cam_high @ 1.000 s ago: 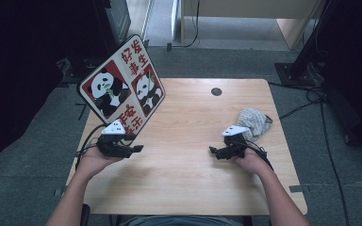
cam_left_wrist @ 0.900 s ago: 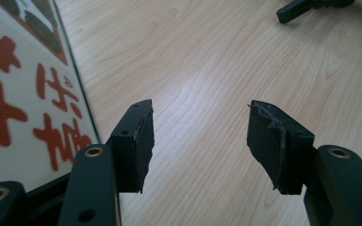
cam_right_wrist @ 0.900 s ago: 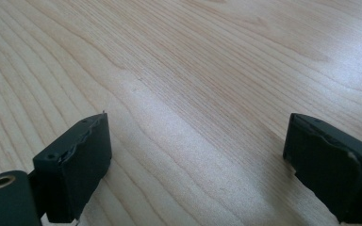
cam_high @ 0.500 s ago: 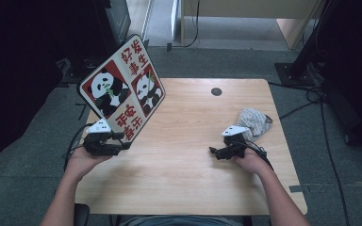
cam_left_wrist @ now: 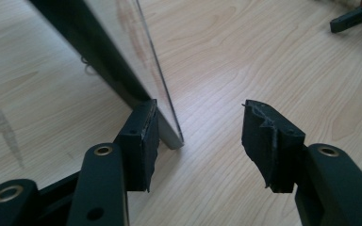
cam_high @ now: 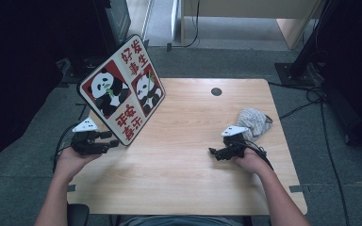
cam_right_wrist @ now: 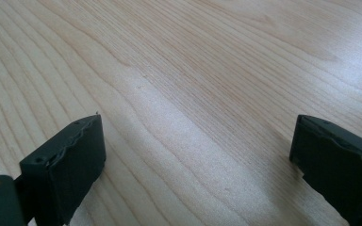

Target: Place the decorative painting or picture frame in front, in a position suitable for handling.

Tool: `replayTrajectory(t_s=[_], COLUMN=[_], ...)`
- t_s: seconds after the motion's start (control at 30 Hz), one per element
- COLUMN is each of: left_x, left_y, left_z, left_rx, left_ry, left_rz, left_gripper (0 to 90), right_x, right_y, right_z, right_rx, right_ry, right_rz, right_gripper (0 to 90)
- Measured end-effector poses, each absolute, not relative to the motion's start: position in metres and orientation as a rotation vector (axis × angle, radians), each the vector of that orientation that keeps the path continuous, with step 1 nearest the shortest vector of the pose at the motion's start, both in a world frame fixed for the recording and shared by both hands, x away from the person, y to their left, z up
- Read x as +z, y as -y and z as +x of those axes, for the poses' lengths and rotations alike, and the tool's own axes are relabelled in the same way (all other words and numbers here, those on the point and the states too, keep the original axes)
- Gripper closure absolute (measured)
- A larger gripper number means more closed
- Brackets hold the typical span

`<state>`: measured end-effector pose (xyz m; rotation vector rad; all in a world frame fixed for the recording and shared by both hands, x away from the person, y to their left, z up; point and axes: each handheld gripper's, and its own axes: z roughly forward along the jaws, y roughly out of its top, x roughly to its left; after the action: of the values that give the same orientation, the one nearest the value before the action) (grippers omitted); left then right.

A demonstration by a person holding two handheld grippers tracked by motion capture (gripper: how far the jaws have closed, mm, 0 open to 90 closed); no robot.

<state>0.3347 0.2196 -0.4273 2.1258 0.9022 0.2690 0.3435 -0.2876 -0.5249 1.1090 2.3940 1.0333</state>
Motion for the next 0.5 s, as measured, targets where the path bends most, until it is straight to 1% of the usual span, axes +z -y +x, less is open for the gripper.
replayTrajectory(t_s=[0.17,0.5], left_x=[-0.427,-0.426], left_y=[-0.229,-0.238], left_z=[0.337,0.347], left_rx=[0.29,0.28], left_ry=[-0.933,-0.958], left_rz=[2.109,2.078], left_gripper=[47.2,47.8], right_x=[-0.525,-0.525], right_y=[0.287,0.287], right_z=[0.344,0.344], right_rx=[1.033,1.032], right_ry=[-2.397,-2.401], right_rz=[1.104,1.104], right_gripper=[2.9,2.4])
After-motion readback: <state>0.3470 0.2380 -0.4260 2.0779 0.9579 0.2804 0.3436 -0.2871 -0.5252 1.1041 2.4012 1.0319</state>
